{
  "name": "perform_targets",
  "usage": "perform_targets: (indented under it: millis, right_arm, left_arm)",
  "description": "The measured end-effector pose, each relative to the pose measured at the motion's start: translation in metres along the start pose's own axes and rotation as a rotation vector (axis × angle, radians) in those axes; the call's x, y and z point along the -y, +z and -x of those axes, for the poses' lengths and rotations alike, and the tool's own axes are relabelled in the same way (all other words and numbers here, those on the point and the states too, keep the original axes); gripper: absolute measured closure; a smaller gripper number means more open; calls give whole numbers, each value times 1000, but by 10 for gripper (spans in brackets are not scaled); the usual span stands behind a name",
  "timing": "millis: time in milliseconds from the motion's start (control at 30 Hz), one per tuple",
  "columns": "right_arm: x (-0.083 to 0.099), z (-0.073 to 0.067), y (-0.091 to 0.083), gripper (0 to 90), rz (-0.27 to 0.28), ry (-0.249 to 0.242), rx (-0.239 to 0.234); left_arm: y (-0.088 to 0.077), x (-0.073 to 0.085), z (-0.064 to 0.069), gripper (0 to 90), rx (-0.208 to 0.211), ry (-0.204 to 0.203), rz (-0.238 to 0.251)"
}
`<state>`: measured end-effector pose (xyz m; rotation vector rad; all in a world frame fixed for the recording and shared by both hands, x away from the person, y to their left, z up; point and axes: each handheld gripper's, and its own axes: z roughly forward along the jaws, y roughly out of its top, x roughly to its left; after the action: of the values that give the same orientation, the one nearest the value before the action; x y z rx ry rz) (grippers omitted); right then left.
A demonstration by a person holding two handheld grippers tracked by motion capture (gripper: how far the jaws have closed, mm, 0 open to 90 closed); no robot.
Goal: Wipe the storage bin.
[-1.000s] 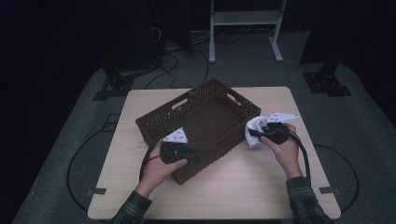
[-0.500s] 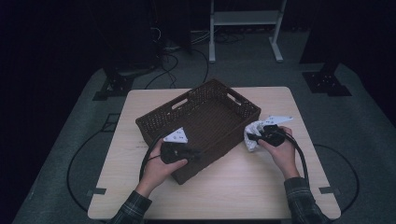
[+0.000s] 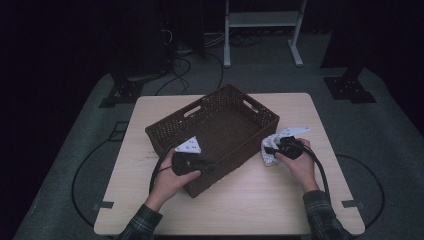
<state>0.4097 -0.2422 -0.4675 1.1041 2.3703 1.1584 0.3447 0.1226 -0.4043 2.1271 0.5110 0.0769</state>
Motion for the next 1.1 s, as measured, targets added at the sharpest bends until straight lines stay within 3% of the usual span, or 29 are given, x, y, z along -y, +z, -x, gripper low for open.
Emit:
perform_targets:
  millis: [700,1100]
  right_arm:
    - [-34,-26,-48,763,170,-91,-5]
    - [-31,-30,-36,763,139,-98,-25]
  left_arm:
    - [0,0,0,746,0,1,-1]
    - [0,0,0,745,0,0,-1]
